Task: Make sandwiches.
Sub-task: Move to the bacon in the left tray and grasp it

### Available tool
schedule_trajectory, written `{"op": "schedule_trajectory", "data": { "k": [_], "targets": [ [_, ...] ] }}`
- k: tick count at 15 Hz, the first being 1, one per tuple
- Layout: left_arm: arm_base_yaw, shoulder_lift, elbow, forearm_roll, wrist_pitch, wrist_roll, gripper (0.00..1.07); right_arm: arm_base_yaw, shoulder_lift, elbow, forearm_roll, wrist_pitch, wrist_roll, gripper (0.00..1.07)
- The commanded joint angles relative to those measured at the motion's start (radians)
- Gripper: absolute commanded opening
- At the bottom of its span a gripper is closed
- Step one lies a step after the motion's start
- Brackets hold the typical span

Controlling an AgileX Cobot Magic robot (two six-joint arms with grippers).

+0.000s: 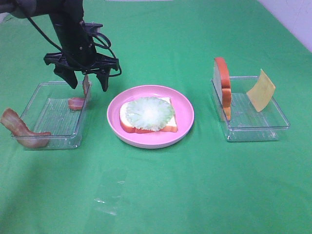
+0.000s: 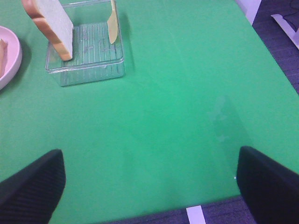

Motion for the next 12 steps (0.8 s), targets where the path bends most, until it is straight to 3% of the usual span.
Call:
{"op": "schedule_trajectory", "data": {
  "k": [1, 7, 10, 11, 12],
  "targets": [
    [0.000, 0.004, 0.004, -0.005, -0.008, 0.000, 0.66, 0.000, -0.023, 0.005, 0.000, 0.003, -0.001, 0.96],
    [0.000, 0.000, 0.004, -0.005, -0.011, 0.000, 0.64, 0.000, -0.023, 0.005, 0.000, 0.003, -0.001, 0.96],
    [0.000, 0.000, 0.004, 0.002, -0.010, -0.018, 0.41, 0.000, -0.023, 0.005, 0.000, 0.003, -0.001, 0.96],
    [0.000, 0.000, 0.004, 0.004, -0.010, -0.022, 0.25, 0.000, -0.023, 0.005, 0.000, 0.003, -0.001, 0.96],
    [0.000, 0.000, 0.004, 0.004, -0.010, -0.022, 0.22, 0.000, -0.023, 0.005, 0.000, 0.003, -0.001, 0.96]
  ]
}}
